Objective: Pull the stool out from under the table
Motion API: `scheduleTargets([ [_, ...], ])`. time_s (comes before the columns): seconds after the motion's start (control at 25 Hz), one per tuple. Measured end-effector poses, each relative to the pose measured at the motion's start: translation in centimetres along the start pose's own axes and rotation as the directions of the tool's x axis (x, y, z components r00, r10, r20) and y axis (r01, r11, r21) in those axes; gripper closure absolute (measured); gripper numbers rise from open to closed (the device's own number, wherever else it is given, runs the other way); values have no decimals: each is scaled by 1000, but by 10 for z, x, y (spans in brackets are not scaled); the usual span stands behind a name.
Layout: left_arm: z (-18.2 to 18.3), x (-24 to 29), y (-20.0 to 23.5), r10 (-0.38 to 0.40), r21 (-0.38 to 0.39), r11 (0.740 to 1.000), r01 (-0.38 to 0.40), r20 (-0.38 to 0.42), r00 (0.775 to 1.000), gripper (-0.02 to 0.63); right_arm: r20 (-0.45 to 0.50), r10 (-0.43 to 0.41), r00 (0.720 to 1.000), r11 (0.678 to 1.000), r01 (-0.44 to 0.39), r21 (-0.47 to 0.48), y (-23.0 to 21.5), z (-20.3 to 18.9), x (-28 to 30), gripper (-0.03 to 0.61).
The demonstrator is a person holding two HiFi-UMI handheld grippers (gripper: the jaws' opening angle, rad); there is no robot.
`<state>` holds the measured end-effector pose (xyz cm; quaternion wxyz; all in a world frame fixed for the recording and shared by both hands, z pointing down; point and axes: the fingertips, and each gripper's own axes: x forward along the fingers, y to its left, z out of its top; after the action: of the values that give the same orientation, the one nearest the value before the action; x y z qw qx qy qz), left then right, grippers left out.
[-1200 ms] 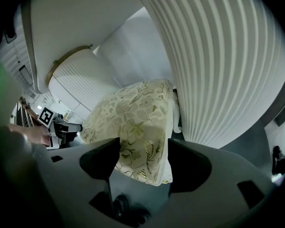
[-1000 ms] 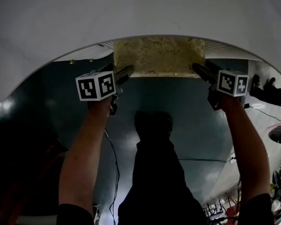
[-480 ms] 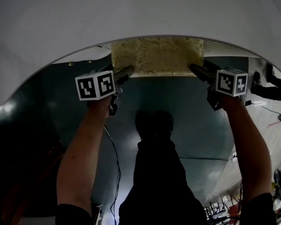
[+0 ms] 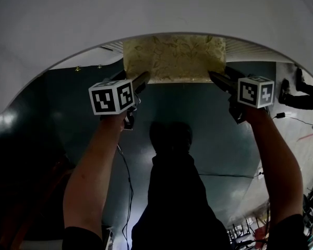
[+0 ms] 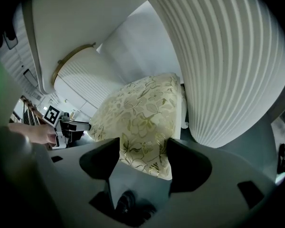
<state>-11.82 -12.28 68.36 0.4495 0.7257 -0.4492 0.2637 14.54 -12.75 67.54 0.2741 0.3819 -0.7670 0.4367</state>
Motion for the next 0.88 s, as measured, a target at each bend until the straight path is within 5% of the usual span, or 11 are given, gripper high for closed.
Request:
scheduleTargets([
  [0.4, -1, 1, 4, -42, -6, 999, 42, -3, 999, 243, -22, -44, 999, 991, 41, -130, -4, -5, 8, 290],
  [0.56, 1, 1, 7, -92, -20, 996, 92, 2, 996, 222, -35, -1, 999, 999, 0, -43, -9, -6, 9, 239],
  [0.88, 1, 3, 8, -105, 2, 994, 105, -13, 994, 206, -14, 130, 991, 984, -128, 123, -6, -11, 19, 239],
])
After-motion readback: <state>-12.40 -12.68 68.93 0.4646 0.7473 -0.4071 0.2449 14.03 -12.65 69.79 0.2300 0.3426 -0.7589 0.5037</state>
